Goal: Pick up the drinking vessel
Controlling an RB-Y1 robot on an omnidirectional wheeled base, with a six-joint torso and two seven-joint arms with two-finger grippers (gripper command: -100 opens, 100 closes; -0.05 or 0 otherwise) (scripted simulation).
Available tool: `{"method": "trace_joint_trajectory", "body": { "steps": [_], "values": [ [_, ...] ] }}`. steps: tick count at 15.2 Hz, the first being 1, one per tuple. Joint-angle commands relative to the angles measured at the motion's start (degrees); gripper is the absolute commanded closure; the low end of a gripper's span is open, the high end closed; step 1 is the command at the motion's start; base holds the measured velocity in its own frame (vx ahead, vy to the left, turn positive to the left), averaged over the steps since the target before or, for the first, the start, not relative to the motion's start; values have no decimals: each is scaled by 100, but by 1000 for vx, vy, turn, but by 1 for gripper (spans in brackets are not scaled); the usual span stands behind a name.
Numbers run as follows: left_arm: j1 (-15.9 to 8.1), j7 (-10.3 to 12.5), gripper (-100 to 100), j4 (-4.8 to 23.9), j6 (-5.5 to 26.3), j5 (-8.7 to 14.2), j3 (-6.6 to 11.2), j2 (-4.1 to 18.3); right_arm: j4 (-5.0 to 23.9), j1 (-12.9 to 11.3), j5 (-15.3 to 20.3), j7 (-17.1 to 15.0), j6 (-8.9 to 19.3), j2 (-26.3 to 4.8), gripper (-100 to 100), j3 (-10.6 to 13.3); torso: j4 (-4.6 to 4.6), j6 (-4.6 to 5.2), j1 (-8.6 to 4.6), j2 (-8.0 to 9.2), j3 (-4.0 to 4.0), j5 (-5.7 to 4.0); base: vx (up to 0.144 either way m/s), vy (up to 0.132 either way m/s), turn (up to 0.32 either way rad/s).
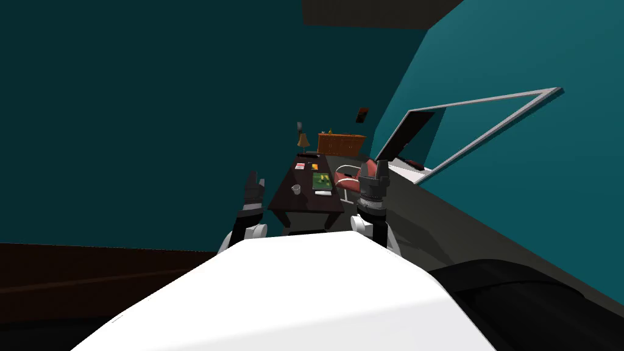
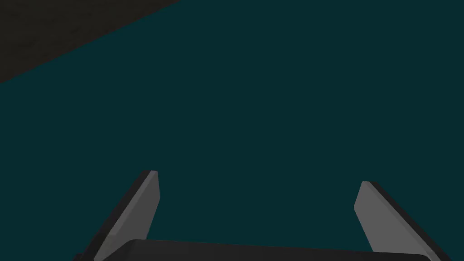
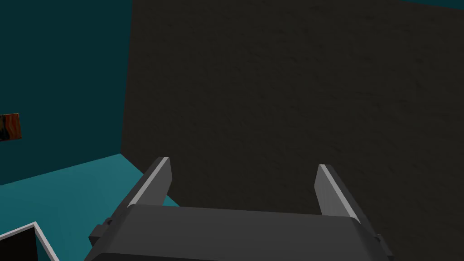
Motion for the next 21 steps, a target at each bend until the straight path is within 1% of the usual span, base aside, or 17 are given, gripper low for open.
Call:
{"method": "trace_joint_trajectory", "body": {
  "steps": [1,5,6,7,8,9,10,11,12,13,14,15,16,17,19,20,21],
  "values": [
    [-17,30,-100,41,85,30,28,163,0,0,0,0,0,0,0,0,0,0,0,0,0,0,-2,-4,-60],
    [-119,212,-100,285,560,206,199,673,0,-1,0,0,0,0,0,1,1,4,-2,4,2,0,-12,-12,-200],
    [-119,212,-100,285,591,206,199,673,0,-1,0,0,0,0,0,1,1,4,-3,7,3,-1,-17,-11,-142],
    [-157,279,-100,376,776,271,263,801,0,-1,0,0,0,0,0,0,1,2,-2,7,4,0,-15,-13,-131],
    [-157,279,-100,376,779,271,263,801,0,-1,0,0,0,0,0,0,1,2,-2,7,4,0,-12,-13,-118],
    [-199,355,-100,478,975,344,334,928,0,-1,0,0,0,0,0,0,1,2,-3,6,3,-1,-10,-15,-176],
    [-199,355,-100,478,990,344,334,928,0,-1,0,0,0,0,0,1,1,3,-3,5,2,-1,-11,-13,-165],
    [-245,438,-100,590,1158,424,413,1054,0,-1,0,0,0,0,0,0,1,2,-3,4,2,-1,-12,-17,-178],
    [-245,438,-100,590,1221,424,413,1054,0,-1,0,0,0,0,0,0,1,3,-3,5,2,-1,-12,-15,-155],
    [-295,528,-100,711,1360,511,497,1178,0,-1,0,0,0,0,0,0,1,2,-3,5,3,-1,-14,-19,-229],
    [-295,528,-100,711,1471,511,497,1178,0,-1,0,0,0,0,0,1,1,4,-5,5,3,-1,-15,-16,-227],
    [-348,625,-100,841,1630,603,588,1302,0,-1,0,0,0,0,0,0,1,3,-5,6,3,-1,-16,-16,-238],
    [-348,625,-100,841,1739,603,588,1302,0,-1,0,0,0,0,0,1,1,4,-4,7,4,-1,-16,-12,-177],
    [-404,727,-100,978,1872,701,685,1423,0,-1,0,0,0,0,0,0,1,2,-3,7,4,-1,-16,-17,-259],
    [-404,727,-100,978,2023,701,685,1423,0,-1,0,0,0,0,0,0,1,3,-3,6,3,-1,-13,-11,-132],
    [-463,835,-100,1123,2206,803,787,1542,0,0,0,0,0,0,0,0,1,0,-1,5,3,0,-9,-15,-180],
    [-463,835,-100,1123,2320,803,787,1542,0,-1,0,0,0,0,0,0,1,3,-2,5,3,-1,-10,-14,-215]
  ]
}}
